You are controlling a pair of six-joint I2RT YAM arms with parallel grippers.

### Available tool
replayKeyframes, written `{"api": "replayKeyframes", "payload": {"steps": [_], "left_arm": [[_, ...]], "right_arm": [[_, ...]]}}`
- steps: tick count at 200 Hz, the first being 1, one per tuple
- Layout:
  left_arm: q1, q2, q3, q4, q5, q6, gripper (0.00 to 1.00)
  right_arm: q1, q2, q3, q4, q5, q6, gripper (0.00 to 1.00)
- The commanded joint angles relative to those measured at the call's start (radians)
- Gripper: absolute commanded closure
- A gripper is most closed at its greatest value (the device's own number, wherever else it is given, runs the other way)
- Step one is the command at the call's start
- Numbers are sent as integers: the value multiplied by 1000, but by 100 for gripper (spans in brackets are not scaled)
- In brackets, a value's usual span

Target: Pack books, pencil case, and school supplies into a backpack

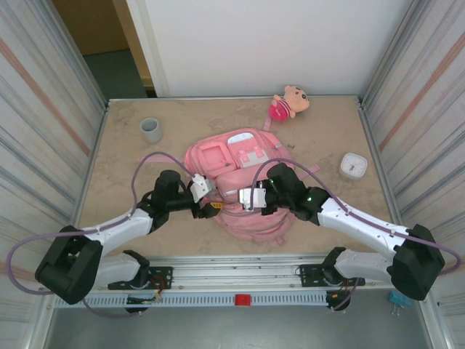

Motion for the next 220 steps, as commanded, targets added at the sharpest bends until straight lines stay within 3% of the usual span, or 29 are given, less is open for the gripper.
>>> {"api": "replayKeyframes", "payload": {"steps": [1, 37, 69, 102, 158, 177, 206, 214, 220], "left_arm": [[3, 24, 49, -91, 139, 34, 39], [-1, 15, 62, -149, 170, 8, 54], [-4, -29, 35, -135, 145, -39, 84], [-26, -60, 15, -120, 90, -78, 97], [-141, -75, 69, -135, 89, -133, 99], [-169, -70, 67, -59, 95, -192, 99], [-193, -42, 79, -66, -43, -254, 100], [-193, -35, 87, -97, -81, -261, 100], [-192, -34, 86, -110, -101, -268, 100]], "right_arm": [[-12, -29, 46, 57, -13, 42, 100], [-25, -19, 56, 59, 24, 72, 100], [-39, -10, 65, 65, 19, 98, 100], [-49, 1, 69, 74, 3, 121, 100], [-48, 49, 62, 169, 11, 252, 100], [-39, 68, 62, 187, -3, 271, 100], [-38, 59, 57, 189, -37, 317, 100], [-50, 41, 57, 166, -94, 353, 89], [-71, 28, 65, 137, -160, 399, 75]]}}
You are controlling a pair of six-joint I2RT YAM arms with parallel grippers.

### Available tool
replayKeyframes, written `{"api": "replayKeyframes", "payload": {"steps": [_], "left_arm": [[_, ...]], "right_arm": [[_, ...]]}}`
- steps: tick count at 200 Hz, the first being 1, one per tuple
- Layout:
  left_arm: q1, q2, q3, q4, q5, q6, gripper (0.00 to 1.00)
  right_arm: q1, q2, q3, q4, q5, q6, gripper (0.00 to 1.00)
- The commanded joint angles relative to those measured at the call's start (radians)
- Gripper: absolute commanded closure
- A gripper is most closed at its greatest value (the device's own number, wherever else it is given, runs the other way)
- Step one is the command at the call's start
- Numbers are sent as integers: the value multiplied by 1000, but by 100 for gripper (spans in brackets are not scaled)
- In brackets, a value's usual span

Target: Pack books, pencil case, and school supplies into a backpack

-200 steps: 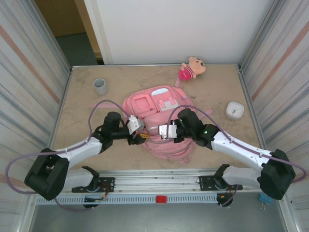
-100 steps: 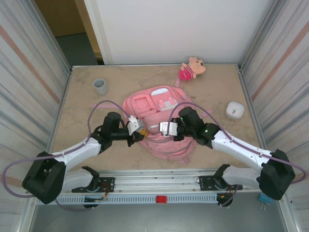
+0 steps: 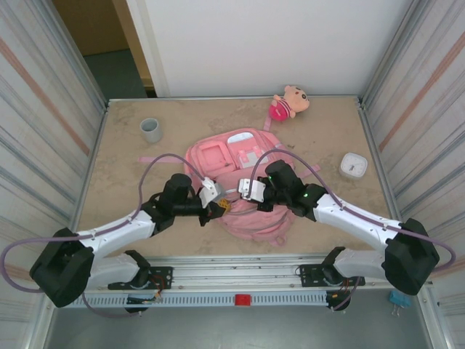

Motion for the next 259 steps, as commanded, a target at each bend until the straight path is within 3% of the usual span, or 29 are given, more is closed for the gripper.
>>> {"api": "replayKeyframes", "payload": {"steps": [1, 11, 22, 39, 67, 100, 130, 150, 172, 259], "left_arm": [[-26, 12, 44, 1, -48, -54, 100], [-26, 11, 42, -21, -70, -49, 100], [-26, 6, 43, -53, -81, -41, 100], [-26, -5, 41, -97, -142, -48, 100], [-26, -25, 32, -152, -291, -103, 100], [-28, -57, -10, -112, -318, -187, 100], [-56, -76, -24, -90, -293, -202, 100], [-86, -63, -9, -98, -291, -221, 100], [-134, -33, 22, -111, -298, -229, 100], [-248, 115, 143, -52, -360, -333, 96]], "right_arm": [[-43, -35, 53, 98, -121, 158, 73], [-93, -57, 71, 50, -227, 273, 57], [-150, -80, 87, 5, -306, 408, 47], [-230, -111, 98, -61, -282, 629, 38], [-372, -113, 82, -204, -194, 950, 36], [-471, -28, 3, -200, -372, 1131, 40], [-467, 21, -26, -142, -356, 1245, 41], [-460, 62, -45, -81, -371, 1283, 57], [-437, 86, -74, -20, -388, 1325, 65], [-354, -3, -166, 177, -341, 1534, 70]]}}
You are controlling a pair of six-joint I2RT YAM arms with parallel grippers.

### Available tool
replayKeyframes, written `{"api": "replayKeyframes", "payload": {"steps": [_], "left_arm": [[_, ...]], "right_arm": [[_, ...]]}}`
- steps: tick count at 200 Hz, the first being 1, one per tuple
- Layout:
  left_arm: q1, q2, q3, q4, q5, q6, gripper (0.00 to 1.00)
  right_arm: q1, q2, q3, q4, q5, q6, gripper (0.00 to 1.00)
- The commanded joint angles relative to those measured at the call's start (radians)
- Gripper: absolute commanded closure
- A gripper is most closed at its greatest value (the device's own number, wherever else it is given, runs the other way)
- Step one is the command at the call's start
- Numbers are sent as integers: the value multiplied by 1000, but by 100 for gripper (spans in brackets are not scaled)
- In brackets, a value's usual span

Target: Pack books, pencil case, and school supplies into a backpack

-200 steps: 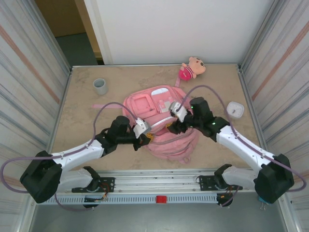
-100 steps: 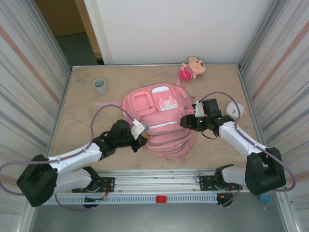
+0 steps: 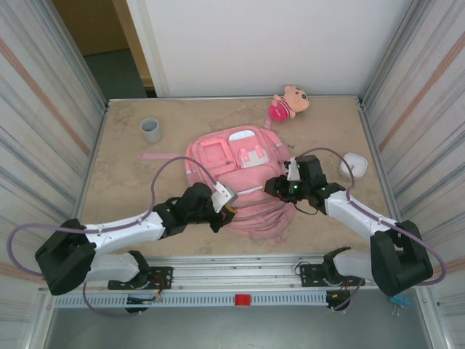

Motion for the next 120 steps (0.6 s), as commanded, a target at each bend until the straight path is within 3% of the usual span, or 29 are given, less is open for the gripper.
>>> {"api": "replayKeyframes", "payload": {"steps": [1, 34, 61, 67, 90, 120], "left_arm": [[-28, 42, 60, 75, -23, -53, 96], [-39, 83, 96, 44, -43, -61, 96], [-38, 27, 61, 5, -144, -62, 98], [-38, 10, 49, 2, -165, -62, 99], [-37, -47, 13, -7, -217, -65, 99], [-37, -84, -2, -45, -263, -73, 100]], "right_arm": [[19, -24, -15, 64, 11, 80, 70], [19, -58, 17, 12, 11, 58, 66], [-81, -96, 66, -174, 21, -41, 34], [-112, -91, 73, -210, 15, -61, 31], [-194, -27, 90, -256, -49, -104, 32], [-171, 57, 108, -244, -50, -123, 35]]}}
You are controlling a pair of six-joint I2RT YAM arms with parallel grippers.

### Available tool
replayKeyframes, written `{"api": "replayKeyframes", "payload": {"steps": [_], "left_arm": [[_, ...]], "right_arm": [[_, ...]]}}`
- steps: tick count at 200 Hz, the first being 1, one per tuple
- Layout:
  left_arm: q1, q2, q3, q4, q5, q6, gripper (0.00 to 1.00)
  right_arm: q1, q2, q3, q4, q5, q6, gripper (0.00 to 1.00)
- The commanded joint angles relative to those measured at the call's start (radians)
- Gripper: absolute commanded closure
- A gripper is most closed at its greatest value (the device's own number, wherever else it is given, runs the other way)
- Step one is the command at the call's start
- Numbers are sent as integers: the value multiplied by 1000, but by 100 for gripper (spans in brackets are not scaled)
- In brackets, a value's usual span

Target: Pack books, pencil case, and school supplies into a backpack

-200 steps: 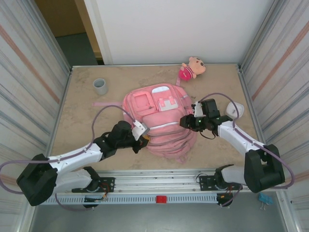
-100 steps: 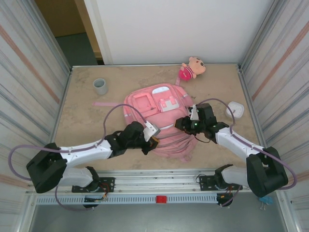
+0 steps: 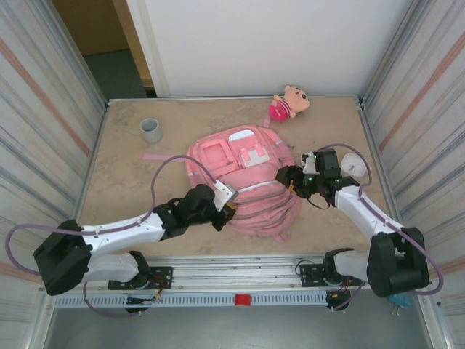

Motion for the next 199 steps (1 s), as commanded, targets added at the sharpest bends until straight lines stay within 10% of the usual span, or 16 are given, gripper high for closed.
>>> {"api": "replayKeyframes", "payload": {"steps": [1, 124, 167, 199], "left_arm": [[2, -45, -15, -19, -95, -21, 100], [2, -79, -36, -20, -76, -30, 100], [2, -87, -38, -9, -61, -53, 100], [-10, -66, -15, -23, -20, -94, 100]], "right_arm": [[22, 54, 33, -70, -22, -59, 35], [-43, 111, 31, -6, -102, -55, 37], [33, 144, 34, 56, -110, -5, 74], [103, 75, -11, 142, -73, 120, 83]]}}
